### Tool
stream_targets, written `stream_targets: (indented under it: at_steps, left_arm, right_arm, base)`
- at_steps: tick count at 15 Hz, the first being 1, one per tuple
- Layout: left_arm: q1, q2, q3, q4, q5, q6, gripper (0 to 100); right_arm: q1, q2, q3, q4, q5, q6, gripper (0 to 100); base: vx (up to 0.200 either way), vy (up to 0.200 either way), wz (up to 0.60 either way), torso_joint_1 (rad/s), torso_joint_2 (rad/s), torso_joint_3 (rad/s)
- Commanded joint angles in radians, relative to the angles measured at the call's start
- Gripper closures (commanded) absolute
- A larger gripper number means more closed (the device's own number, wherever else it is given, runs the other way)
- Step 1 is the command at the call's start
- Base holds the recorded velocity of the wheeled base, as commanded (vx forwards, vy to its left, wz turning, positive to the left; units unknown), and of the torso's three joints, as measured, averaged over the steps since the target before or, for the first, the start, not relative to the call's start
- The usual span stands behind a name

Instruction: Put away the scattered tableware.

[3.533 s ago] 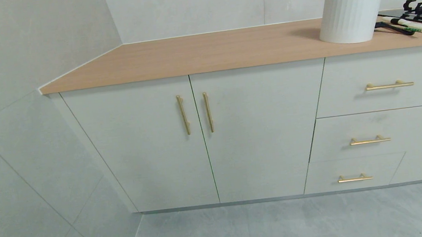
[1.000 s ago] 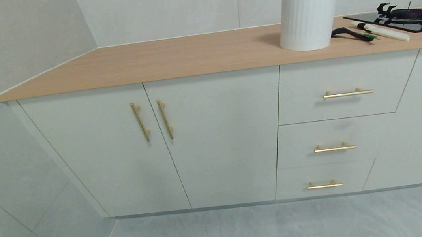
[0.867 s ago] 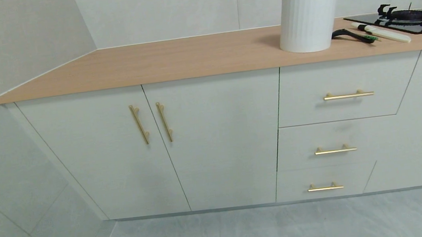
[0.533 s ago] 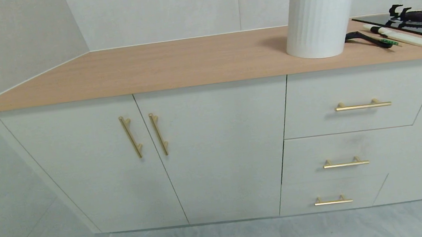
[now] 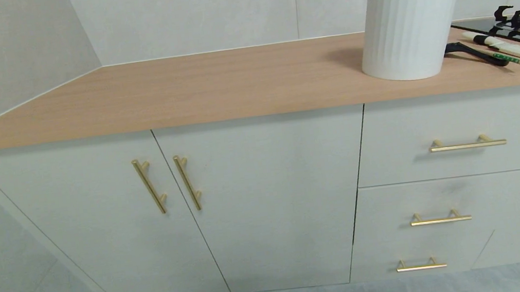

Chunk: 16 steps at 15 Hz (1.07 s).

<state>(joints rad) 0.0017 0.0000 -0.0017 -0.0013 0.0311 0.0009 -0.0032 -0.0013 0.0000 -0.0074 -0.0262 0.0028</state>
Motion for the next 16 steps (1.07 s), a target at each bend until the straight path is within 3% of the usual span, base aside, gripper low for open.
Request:
stream_targets:
  at_steps: [1, 3, 11, 14, 16]
  left_arm:
    - [0.000, 0.002, 0.000, 0.000, 0.001, 0.001, 0]
    - [0.000, 0.002, 0.000, 0.000, 0.001, -0.001, 0]
    - [0.000, 0.002, 0.000, 0.000, 0.001, -0.002, 0]
    - [0.000, 0.002, 0.000, 0.000, 0.001, -0.002, 0]
    - [0.000, 0.002, 0.000, 0.000, 0.001, -0.002, 0]
  right_arm:
    - [0.000, 0.001, 0.000, 0.000, 0.000, 0.000, 0]
    - [0.000, 0.001, 0.000, 0.000, 0.000, 0.000, 0]
    - [0.000, 0.001, 0.000, 0.000, -0.001, 0.000, 0]
    - [0.000, 0.001, 0.000, 0.000, -0.001, 0.002, 0]
    - [0.000, 0.001, 0.000, 0.000, -0.001, 0.000, 0]
  base:
    - [0.000, -0.200, 0.00, -0.002, 0.01, 0.002]
    - [0.000, -0.200, 0.00, -0.002, 0.00, 0.007]
    - [0.000, 0.000, 0.00, 0.000, 0.00, 0.000]
    - [0.000, 0.000, -0.60, 0.001, 0.00, 0.005]
    - [0.000, 0.000, 0.00, 0.000, 0.00, 0.000]
